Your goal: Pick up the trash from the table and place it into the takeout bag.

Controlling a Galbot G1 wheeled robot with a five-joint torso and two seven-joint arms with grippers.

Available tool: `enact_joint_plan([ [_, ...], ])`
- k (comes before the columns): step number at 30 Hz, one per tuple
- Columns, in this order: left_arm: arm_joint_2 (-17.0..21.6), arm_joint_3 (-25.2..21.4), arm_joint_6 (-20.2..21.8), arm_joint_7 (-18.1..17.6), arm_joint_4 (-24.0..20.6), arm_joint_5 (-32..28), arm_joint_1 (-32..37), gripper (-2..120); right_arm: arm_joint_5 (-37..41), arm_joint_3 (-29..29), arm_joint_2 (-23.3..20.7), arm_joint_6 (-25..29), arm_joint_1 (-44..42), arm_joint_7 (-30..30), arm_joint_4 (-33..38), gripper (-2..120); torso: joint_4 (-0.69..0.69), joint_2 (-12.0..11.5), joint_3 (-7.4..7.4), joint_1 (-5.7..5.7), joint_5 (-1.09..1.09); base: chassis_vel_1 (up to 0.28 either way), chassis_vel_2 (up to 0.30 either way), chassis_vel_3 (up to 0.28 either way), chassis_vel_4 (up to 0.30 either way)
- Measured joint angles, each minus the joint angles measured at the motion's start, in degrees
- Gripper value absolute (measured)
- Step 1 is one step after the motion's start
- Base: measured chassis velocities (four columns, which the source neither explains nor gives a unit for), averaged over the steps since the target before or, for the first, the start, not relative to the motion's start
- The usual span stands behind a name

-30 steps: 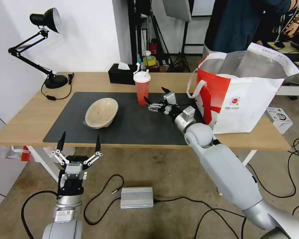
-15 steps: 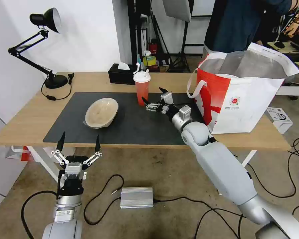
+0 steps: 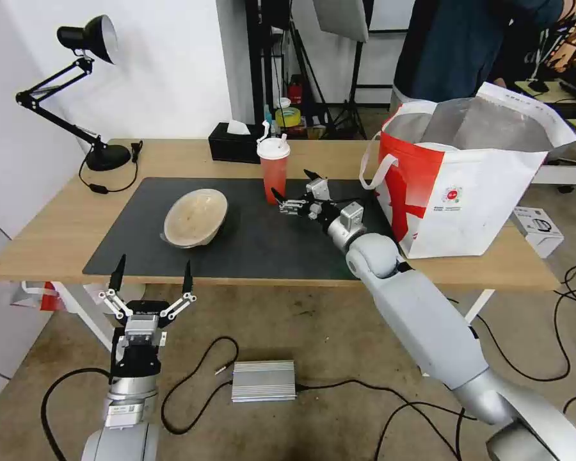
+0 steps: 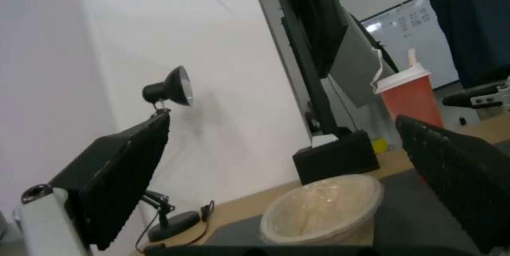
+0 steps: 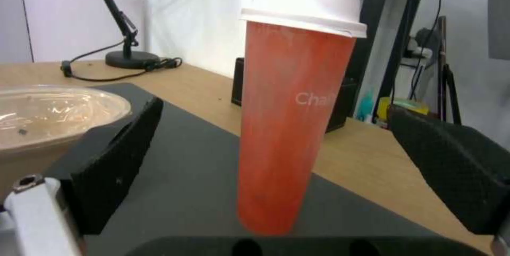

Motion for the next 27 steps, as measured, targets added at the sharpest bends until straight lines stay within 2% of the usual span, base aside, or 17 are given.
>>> enact_joint_plan([
  [27,0.0,-0.1,-0.1,-0.1,0.6,-0.1,-0.2,100,-0.6,-0.6,1.8,1.4,2.5,-0.7,-5.3,100,0.00,0.0,0.00,-0.01,0.00,0.000,0.000,0.000,0.000],
])
